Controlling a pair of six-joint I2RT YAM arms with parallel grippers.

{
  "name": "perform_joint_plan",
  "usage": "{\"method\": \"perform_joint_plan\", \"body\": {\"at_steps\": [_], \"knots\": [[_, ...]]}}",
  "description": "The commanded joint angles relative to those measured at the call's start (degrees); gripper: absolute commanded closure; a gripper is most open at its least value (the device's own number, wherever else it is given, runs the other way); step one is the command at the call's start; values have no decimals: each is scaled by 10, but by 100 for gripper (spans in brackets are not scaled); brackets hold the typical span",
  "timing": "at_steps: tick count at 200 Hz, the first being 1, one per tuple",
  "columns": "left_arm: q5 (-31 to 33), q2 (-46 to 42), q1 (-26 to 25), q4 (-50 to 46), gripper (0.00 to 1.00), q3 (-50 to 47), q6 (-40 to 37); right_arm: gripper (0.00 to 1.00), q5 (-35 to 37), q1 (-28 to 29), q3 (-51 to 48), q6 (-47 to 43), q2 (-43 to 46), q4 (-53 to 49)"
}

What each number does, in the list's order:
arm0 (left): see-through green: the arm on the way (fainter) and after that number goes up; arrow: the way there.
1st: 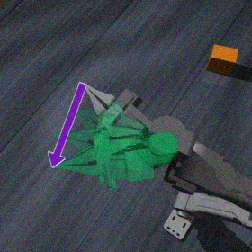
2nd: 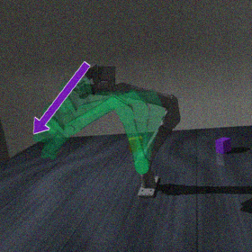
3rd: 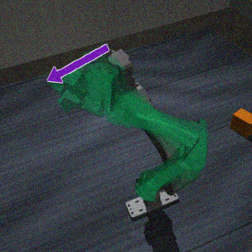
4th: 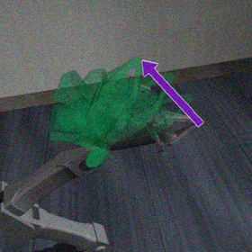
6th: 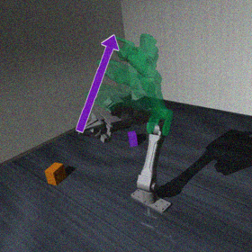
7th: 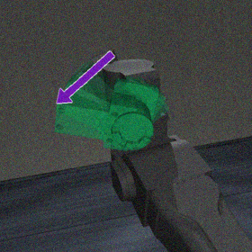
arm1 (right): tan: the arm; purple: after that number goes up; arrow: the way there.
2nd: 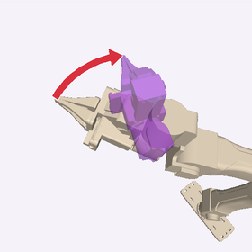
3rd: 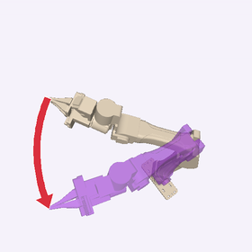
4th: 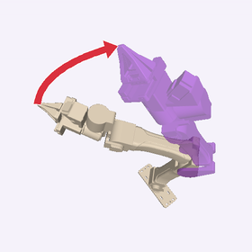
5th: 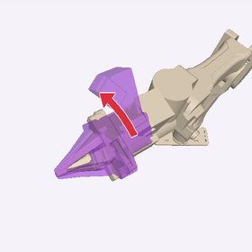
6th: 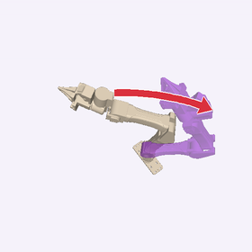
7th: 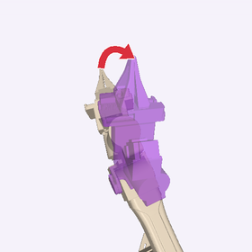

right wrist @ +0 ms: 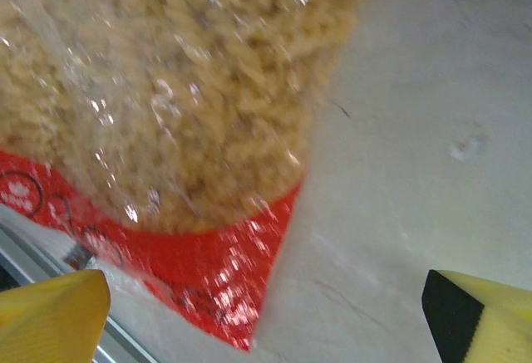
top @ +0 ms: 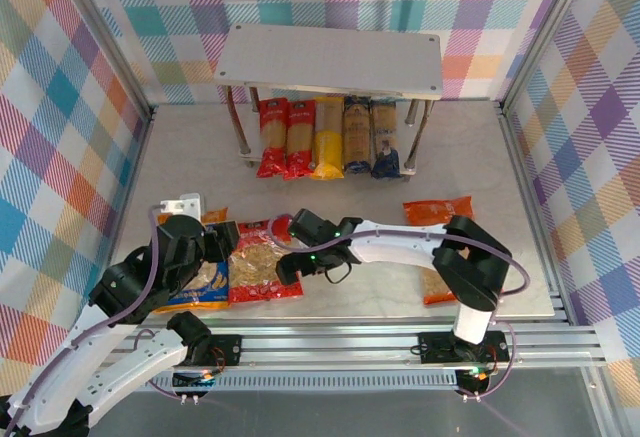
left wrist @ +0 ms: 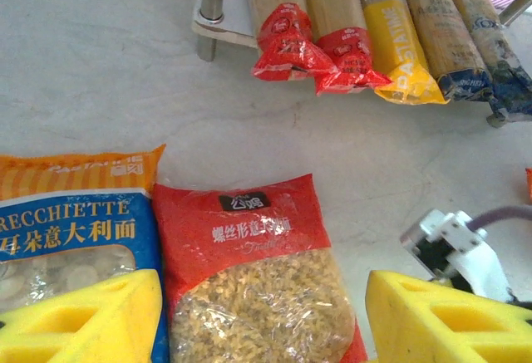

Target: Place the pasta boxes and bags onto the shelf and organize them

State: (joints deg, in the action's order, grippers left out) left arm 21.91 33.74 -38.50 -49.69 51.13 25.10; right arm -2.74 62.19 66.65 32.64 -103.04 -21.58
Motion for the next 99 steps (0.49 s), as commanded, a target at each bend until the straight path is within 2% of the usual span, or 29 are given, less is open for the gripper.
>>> {"method": "perform_joint_plan", "body": {"at_steps": [1, 67, 78, 99], "knots": [[14, -10, -7, -19, 35, 12, 1, 3, -27, 4, 41, 14, -35, 38], [22, -28, -7, -27, 35, 6, -5, 7, -15, 5, 110, 36, -120, 2], [23, -29, -7, -28, 35, 6, -5, 13, -16, 5, 112, 37, -127, -2], [23, -28, -7, -29, 35, 4, -6, 35, -17, 5, 110, 38, -129, -5]]}}
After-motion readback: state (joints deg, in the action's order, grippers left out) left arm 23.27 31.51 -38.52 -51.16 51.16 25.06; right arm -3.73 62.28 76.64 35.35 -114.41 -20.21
